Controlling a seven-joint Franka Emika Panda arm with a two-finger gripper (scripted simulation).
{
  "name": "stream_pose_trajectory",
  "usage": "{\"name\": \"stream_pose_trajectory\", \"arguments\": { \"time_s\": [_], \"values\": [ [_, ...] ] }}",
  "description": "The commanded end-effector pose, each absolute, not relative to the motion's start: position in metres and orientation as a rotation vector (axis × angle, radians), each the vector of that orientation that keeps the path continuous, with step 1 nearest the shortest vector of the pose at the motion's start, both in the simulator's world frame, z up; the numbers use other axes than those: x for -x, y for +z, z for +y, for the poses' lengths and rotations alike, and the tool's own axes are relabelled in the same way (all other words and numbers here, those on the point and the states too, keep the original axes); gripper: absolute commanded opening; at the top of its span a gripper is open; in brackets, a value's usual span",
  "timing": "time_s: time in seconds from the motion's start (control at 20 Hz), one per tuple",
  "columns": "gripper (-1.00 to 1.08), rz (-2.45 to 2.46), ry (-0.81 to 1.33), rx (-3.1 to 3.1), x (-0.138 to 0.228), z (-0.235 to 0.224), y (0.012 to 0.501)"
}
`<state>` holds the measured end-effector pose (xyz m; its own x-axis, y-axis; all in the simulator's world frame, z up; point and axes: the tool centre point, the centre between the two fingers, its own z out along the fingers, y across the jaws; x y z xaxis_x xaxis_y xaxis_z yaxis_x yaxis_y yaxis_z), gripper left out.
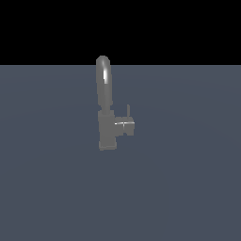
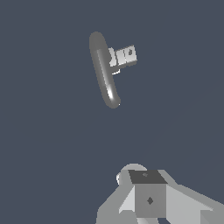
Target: Turn on the faucet by rotating a designated handle.
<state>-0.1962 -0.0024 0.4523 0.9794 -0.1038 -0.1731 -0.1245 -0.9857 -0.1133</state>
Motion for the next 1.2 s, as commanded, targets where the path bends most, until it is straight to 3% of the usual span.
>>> {"name": "stream_pose_trajectory", "arguments": {
  "time_s": [0.0,1.15],
  "values": [
    [-1.0,0.222,0.305,2.962,0.183,-0.003,0.447],
    [-1.0,0.644,0.765,2.472,0.069,-0.017,0.372]
  ]
}}
